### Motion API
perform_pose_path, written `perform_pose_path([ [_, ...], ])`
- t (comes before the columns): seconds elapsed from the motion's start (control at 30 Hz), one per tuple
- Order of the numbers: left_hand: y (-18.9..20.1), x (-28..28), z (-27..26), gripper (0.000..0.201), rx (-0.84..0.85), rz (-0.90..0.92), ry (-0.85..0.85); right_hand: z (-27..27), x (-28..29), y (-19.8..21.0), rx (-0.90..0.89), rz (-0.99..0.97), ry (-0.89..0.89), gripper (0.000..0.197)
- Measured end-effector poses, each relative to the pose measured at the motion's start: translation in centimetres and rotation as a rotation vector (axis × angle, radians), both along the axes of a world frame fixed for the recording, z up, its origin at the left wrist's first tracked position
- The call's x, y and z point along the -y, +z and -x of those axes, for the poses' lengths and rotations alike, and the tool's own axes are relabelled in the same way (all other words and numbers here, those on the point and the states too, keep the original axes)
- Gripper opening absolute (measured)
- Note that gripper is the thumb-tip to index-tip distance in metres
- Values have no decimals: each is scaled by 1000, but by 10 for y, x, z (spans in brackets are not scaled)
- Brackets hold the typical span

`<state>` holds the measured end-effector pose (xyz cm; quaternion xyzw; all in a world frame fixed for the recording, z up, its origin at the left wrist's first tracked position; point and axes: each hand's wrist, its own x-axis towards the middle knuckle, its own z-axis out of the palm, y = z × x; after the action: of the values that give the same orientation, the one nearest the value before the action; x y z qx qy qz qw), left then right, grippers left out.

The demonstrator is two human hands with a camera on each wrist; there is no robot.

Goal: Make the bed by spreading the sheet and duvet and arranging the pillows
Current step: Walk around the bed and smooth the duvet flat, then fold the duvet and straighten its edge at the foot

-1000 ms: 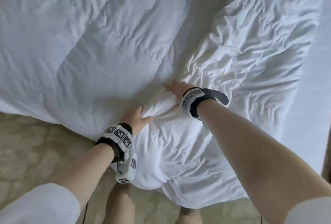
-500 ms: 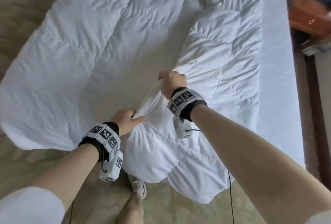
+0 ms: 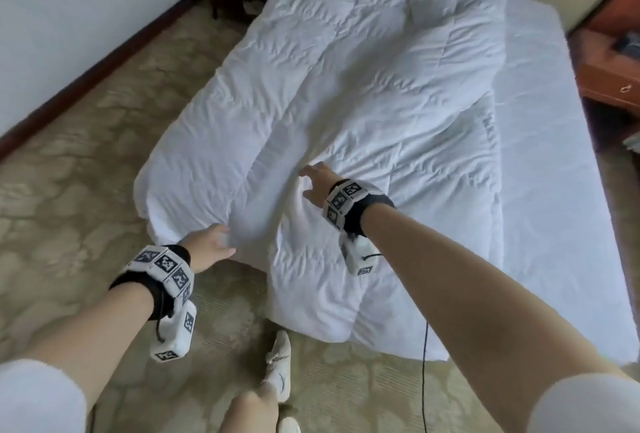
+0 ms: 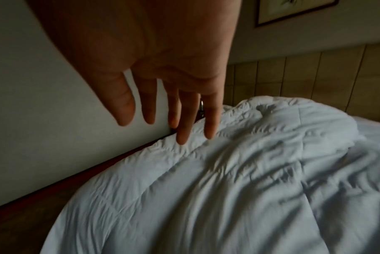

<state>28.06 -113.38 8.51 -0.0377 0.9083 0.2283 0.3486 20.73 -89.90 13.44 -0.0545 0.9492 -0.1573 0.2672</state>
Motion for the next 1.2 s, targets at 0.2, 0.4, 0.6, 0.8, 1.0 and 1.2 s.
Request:
perform_pose_path([
  [0.2, 59, 93, 7, 42, -281, -87, 284, 16, 82, 70, -143, -36, 113, 40],
  [0.4, 102, 217, 30, 37, -426, -145, 418, 52, 234, 111, -168, 34, 312, 35],
  [0.6, 155, 397, 84, 33, -530, -107, 502, 126, 419, 140, -217, 156, 331, 33],
  [0.8, 176, 523, 182, 28, -606, -180, 625, 215, 536, 143, -237, 286, 260, 28],
  [1.0, 160, 597, 321, 24, -598, -243, 641, 347, 596, 126, -237, 306, 212, 28],
  [1.2, 178, 648, 510, 27, -594, -262, 594, 541, 629, 135, -290, 297, 107, 28],
])
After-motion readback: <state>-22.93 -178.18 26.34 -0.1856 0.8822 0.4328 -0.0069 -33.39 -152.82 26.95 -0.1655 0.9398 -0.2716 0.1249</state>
